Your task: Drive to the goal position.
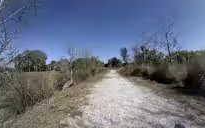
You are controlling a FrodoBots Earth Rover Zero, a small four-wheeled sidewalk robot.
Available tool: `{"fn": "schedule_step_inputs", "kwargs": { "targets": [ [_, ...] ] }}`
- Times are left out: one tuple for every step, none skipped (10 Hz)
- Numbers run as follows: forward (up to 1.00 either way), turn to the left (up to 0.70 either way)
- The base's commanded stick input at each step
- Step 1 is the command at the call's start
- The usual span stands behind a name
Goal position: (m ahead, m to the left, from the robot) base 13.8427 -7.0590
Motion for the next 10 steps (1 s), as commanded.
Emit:
{"fn": "schedule_step_inputs", "kwargs": {
  "targets": [
    [0.70, 0.00],
    [0.70, 0.00],
    [0.70, 0.00],
    [0.70, 0.00],
    [0.70, 0.00],
    [0.70, 0.00],
    [0.70, 0.00],
    [0.70, 0.00],
    [0.70, 0.00],
    [0.70, -0.03]
  ]
}}
